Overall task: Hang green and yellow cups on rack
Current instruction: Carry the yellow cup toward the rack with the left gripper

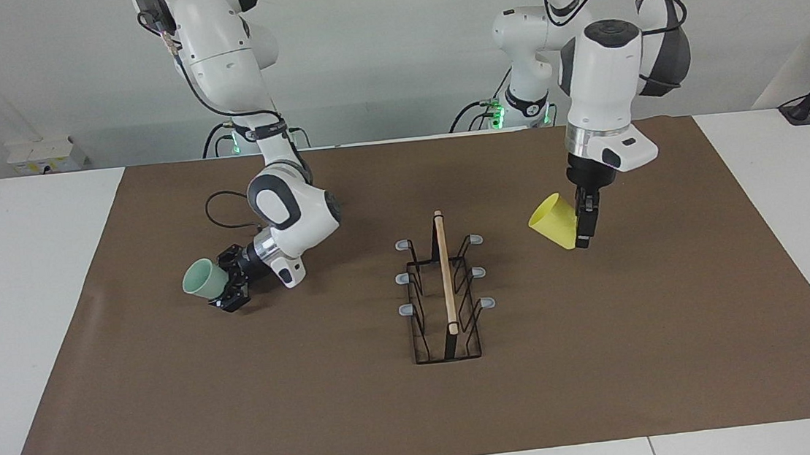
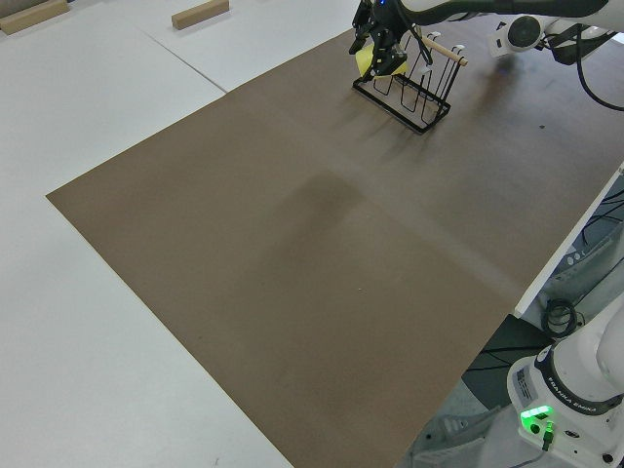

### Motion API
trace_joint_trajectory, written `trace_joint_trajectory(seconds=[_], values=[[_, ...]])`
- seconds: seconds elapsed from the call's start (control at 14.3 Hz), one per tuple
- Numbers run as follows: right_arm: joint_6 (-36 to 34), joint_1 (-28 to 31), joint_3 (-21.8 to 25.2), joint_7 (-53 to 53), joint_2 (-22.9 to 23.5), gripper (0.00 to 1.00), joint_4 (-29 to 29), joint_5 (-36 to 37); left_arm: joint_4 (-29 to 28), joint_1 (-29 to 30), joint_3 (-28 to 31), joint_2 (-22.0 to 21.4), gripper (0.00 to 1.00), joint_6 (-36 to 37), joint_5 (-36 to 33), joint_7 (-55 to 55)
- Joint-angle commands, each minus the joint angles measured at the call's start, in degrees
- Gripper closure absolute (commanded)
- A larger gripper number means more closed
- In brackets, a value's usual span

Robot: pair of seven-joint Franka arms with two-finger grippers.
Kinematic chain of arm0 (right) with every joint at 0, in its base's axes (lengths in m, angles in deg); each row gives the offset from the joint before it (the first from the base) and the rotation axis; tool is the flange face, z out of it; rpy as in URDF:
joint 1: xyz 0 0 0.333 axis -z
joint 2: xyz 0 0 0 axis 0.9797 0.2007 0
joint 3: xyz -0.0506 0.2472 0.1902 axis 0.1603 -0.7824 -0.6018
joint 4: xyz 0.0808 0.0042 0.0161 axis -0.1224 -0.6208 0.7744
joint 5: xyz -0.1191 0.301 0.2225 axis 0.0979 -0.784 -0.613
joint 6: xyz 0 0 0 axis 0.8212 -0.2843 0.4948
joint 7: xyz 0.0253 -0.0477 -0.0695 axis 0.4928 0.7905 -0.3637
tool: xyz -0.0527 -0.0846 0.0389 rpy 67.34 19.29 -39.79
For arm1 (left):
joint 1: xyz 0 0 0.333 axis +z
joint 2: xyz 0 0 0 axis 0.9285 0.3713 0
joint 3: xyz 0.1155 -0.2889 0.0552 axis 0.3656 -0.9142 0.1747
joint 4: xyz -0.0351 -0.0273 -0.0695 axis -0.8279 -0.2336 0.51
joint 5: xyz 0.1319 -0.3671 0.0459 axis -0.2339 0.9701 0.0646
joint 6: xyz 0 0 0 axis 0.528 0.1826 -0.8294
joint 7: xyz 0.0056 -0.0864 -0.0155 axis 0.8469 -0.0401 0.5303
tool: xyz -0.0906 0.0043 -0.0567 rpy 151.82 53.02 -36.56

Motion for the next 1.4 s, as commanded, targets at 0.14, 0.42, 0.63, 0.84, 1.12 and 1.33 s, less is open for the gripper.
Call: trace_joint_trajectory(seconds=[0.14,0.42,0.63,0.84,1.12,1.33], values=[[-0.83,0.23,-0.83,6.70,-6.86,1.00,1.95,-10.21,-0.79,-0.02,-5.98,-0.94,1.00,-1.63,-18.72,9.76],[-0.30,-0.03,-1.96,13.91,-14.24,1.00,4.67,-25.65,-3.16,-0.11,-8.54,-1.73,1.00,-5.67,-32.44,16.11],[-0.74,0.14,-2.50,14.01,-18.47,1.00,7.21,-37.71,-5.89,-0.20,-9.33,-2.26,1.00,-9.46,-47.63,28.12],[-0.39,1.02,-2.15,14.37,-21.10,1.00,8.99,-47.21,-8.17,-0.20,-12.04,-2.17,1.00,-8.85,-59.87,39.30],[3.03,3.39,-1.97,19.71,-23.14,1.00,9.60,-67.48,-10.46,-0.20,-14.50,-2.43,1.00,-8.24,-65.16,43.36],[5.15,3.31,-1.97,20.25,-25.59,1.00,9.60,-78.23,-12.30,-0.20,-16.79,-2.26,1.00,-6.13,-69.55,48.54]])
